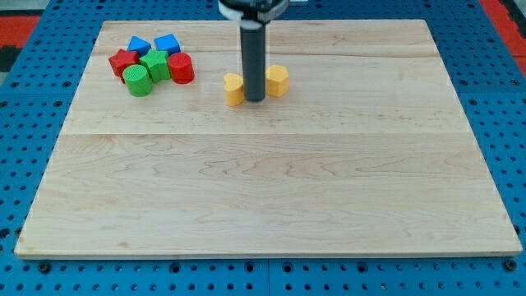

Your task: Push the red star along with green star into red circle

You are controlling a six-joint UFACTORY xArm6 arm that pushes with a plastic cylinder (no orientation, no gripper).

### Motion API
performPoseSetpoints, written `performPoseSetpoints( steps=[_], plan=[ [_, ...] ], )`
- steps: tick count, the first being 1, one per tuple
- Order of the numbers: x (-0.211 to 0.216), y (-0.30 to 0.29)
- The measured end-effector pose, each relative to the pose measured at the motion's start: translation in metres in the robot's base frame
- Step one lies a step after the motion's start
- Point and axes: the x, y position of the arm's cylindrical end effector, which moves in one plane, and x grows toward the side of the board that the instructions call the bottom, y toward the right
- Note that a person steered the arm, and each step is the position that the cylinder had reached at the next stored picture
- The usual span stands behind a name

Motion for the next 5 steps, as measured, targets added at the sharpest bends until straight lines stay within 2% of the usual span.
performPoseSetpoints(
  steps=[1, 3, 4, 5],
  plan=[
    [0.012, -0.083],
    [-0.016, -0.250],
    [-0.051, -0.273],
    [-0.076, -0.169]
  ],
)
